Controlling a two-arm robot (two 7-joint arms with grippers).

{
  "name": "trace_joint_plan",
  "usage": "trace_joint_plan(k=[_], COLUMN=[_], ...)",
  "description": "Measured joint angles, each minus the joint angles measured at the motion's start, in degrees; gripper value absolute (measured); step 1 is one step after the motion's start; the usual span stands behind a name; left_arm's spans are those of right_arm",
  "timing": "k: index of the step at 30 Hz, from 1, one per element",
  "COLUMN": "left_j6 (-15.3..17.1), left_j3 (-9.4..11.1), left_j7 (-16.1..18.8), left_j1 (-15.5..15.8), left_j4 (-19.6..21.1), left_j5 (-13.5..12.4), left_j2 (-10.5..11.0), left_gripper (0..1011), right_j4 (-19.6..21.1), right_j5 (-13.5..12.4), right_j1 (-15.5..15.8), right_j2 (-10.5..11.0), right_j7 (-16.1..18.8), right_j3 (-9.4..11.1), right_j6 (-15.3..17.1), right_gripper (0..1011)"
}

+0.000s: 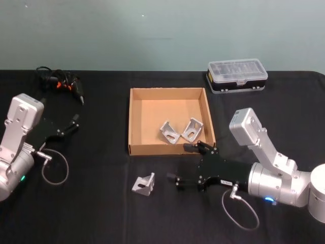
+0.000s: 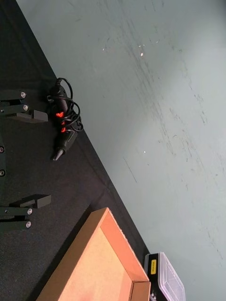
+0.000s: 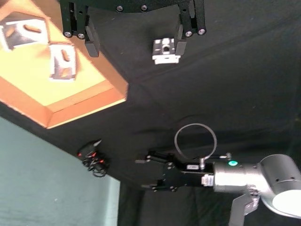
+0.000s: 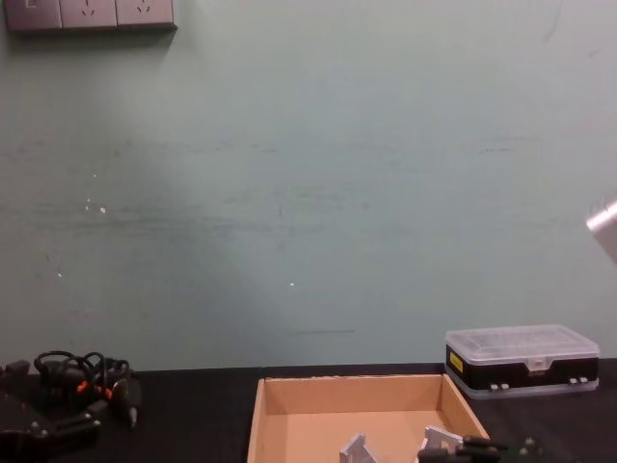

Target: Use one hand to pick up the angle iron from the table and place it into the box.

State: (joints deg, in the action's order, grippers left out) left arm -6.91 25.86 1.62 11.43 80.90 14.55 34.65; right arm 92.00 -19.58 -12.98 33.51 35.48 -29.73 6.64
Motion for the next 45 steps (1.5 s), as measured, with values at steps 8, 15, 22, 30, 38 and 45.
trace_joint_plan(k=[8, 15, 22, 30, 38, 45], left_j6=[0.0, 0.0, 0.0, 0.0, 0.0, 0.0], left_j3=[0.0, 0.0, 0.0, 0.0, 0.0, 0.0], left_j7=[0.0, 0.0, 0.0, 0.0, 0.0, 0.0], left_j1=[0.0, 0.0, 0.0, 0.0, 0.0, 0.0], left_j4=[0.0, 0.0, 0.0, 0.0, 0.0, 0.0], left_j5=[0.0, 0.0, 0.0, 0.0, 0.0, 0.0], left_j2=[0.0, 0.0, 0.0, 0.0, 0.0, 0.0], left_gripper=[1000, 1000, 1000, 1000, 1000, 1000], right_j4=[-1.04, -2.81, -4.96, -6.83, -8.39, -9.52], right_j5=[0.13, 0.74, 1.86, 2.71, 3.3, 3.6], right_j1=[-0.74, -1.52, -2.66, -3.78, -5.2, -6.22], right_j2=[-0.32, -1.41, -2.73, -3.96, -5.29, -6.34], right_j7=[0.6, 0.63, 0.76, 0.95, 1.27, 1.37], right_j3=[-2.36, -4.3, -6.14, -7.28, -8.09, -8.59], right_j6=[0.62, 0.97, 1.2, 1.32, 1.32, 1.35], right_gripper=[1004, 1004, 1004, 1004, 1004, 1004])
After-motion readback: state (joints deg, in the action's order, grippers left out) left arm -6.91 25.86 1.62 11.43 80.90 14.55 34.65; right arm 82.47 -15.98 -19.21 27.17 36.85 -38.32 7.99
